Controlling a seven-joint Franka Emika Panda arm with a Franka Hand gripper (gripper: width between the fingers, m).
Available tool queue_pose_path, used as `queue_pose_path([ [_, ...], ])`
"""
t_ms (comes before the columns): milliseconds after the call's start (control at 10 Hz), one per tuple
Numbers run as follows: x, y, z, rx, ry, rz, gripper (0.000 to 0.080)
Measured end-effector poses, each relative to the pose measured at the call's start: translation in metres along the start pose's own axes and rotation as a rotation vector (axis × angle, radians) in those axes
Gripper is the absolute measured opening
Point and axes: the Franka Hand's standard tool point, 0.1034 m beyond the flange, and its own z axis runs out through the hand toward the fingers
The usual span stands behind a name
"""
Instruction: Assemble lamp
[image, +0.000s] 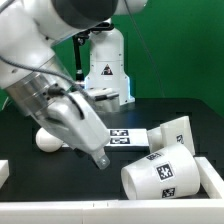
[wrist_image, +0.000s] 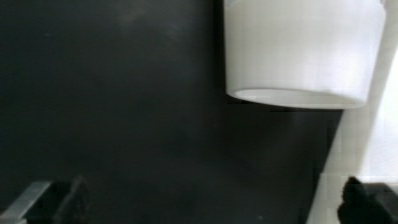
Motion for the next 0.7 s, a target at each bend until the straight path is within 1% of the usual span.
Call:
queue_pose_path([
  [100,0.001,0.003,0.001,-0.009,-0.038,0.007,0.07],
  [200,-0.003,0.01,0.004,-0.018,-0.137,0.026,0.07],
  [300,0.005,0.012,0.01,-0.001,-0.256,0.07,0.07],
  [400,0.016,0.007,0.014,-0.006,-0.302,0.096,0.07],
  [500,0.017,-0.001,0.019,-0.013,-0.317,0.109,0.07],
  [600,0.014,-0.01,0.021,-0.01,-0.297,0.102,0.07],
  [700,0.014,-0.009,0.022,-0.01,-0.298,0.093,0.07],
])
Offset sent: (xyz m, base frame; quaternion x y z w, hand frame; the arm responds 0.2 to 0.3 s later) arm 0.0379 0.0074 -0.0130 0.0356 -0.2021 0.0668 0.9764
